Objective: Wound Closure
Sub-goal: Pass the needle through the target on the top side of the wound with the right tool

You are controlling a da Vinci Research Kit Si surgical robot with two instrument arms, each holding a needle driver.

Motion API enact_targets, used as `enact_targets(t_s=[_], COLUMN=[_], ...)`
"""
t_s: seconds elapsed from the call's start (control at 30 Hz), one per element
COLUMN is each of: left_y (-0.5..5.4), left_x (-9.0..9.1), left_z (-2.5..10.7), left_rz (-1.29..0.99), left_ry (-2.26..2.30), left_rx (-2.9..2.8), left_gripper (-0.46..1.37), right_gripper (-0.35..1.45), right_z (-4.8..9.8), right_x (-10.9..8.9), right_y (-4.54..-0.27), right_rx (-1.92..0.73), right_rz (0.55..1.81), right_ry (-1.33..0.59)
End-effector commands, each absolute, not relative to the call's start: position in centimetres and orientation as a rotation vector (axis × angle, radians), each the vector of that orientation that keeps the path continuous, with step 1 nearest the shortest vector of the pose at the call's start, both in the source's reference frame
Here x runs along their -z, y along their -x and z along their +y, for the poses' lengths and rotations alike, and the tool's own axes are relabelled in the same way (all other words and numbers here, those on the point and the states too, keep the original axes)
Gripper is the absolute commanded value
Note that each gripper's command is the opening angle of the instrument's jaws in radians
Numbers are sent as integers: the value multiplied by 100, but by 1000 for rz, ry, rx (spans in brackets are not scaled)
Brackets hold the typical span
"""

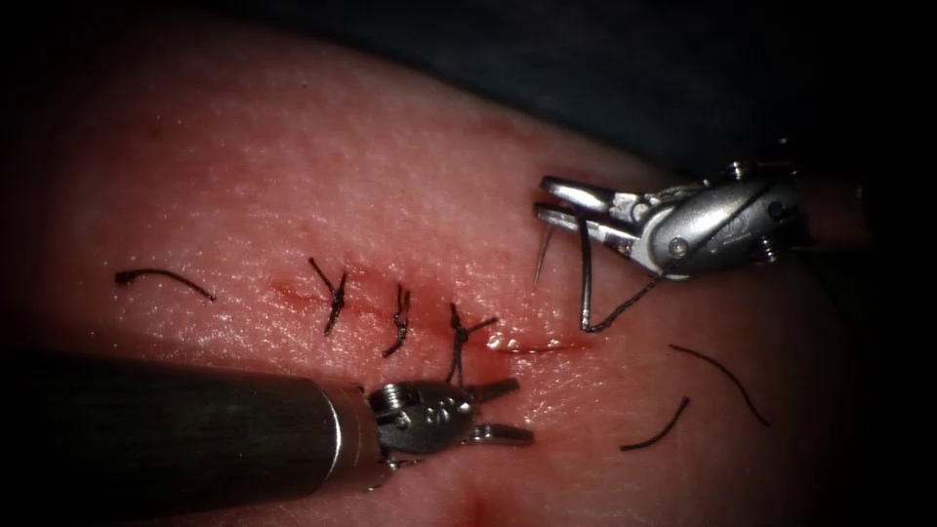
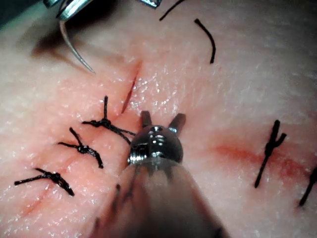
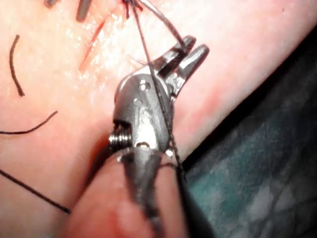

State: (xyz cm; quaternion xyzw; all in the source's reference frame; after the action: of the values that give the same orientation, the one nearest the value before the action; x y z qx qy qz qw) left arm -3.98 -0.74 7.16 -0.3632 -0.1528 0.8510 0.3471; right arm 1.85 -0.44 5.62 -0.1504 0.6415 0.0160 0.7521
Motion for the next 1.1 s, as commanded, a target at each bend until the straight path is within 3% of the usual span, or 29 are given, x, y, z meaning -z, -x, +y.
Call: enact_targets(t_s=[0.03,1.1], left_y=[398,396], left_x=[-715,-708], left_z=[-74,-72], left_rz=[-401,-412], left_ry=[944,942], left_rx=[-2207,-2206], left_gripper=[29,26], right_gripper=[-35,-35], right_z=[-44,-54], right_x=[-562,-573], right_y=[-185,-196], right_rx=[-41,-41], right_rz=[1401,1392], right_ry=[334,355])
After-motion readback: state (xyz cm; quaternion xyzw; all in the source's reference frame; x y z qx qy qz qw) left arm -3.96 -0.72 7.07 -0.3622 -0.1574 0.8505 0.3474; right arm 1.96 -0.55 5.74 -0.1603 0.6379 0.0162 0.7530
